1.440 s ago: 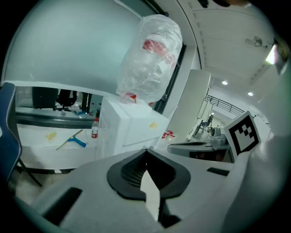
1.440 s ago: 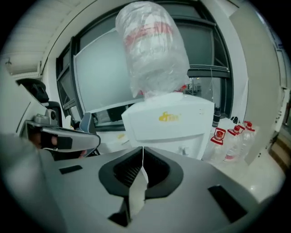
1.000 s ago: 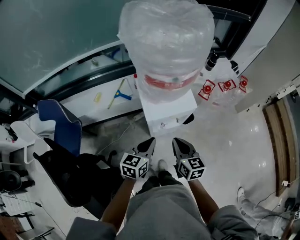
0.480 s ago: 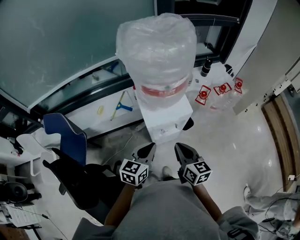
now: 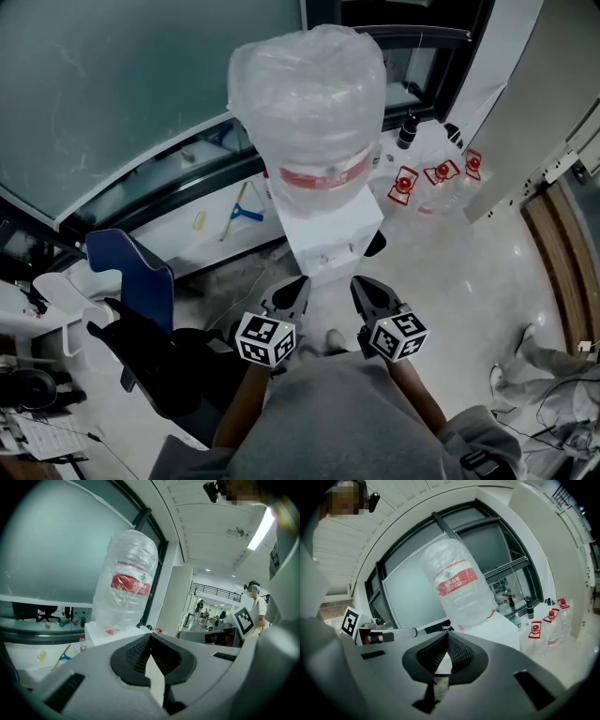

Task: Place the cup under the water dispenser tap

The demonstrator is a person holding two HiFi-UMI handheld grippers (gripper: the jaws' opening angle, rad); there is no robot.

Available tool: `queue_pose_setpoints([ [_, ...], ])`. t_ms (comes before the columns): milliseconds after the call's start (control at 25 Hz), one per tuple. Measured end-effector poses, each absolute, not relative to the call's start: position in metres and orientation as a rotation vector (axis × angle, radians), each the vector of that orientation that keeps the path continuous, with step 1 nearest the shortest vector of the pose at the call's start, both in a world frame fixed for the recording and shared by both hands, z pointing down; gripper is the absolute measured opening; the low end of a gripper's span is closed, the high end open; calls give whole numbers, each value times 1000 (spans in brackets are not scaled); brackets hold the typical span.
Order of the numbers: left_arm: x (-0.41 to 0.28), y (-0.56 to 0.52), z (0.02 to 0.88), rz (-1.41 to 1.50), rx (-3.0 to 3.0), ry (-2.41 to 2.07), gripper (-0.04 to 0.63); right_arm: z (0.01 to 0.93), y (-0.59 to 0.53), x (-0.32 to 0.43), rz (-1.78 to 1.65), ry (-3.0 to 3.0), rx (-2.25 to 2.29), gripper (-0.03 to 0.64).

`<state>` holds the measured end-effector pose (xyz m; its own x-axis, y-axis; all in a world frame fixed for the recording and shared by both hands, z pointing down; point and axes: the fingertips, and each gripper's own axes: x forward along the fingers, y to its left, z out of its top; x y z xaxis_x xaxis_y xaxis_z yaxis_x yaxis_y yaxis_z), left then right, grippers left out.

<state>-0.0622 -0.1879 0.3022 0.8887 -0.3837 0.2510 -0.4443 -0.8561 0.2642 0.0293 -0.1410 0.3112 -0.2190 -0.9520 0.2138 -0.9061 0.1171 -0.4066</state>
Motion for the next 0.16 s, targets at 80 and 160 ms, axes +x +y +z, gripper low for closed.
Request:
queue_pose_setpoints([
  [80,-61,-189,301,269,2736,-620,9,311,-141,29,-707,2273,-1889,9],
  [160,-59,-190,299,263,2732,-626,9,311,-142,30,-709,2275,-1878,9],
])
